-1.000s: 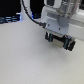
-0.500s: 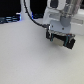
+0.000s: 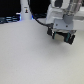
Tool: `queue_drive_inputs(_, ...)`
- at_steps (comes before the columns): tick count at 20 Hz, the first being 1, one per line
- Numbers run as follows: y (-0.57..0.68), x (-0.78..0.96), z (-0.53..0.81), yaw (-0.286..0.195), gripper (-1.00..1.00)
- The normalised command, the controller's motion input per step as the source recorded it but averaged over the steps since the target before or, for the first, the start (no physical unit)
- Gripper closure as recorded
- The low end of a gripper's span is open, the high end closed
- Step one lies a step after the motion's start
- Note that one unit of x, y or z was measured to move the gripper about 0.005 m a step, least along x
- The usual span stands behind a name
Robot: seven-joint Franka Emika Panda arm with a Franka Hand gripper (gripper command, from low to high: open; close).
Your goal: Open the kcup holder, insert the kcup into the holder, and close the kcup holder
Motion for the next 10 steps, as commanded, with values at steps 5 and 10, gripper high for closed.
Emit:
queue_drive_inputs(5, 0.41, -0.51, -0.01, 0.15, -1.0)
queue_drive_inputs(10, 0.44, -0.43, -0.02, 0.143, -1.0)
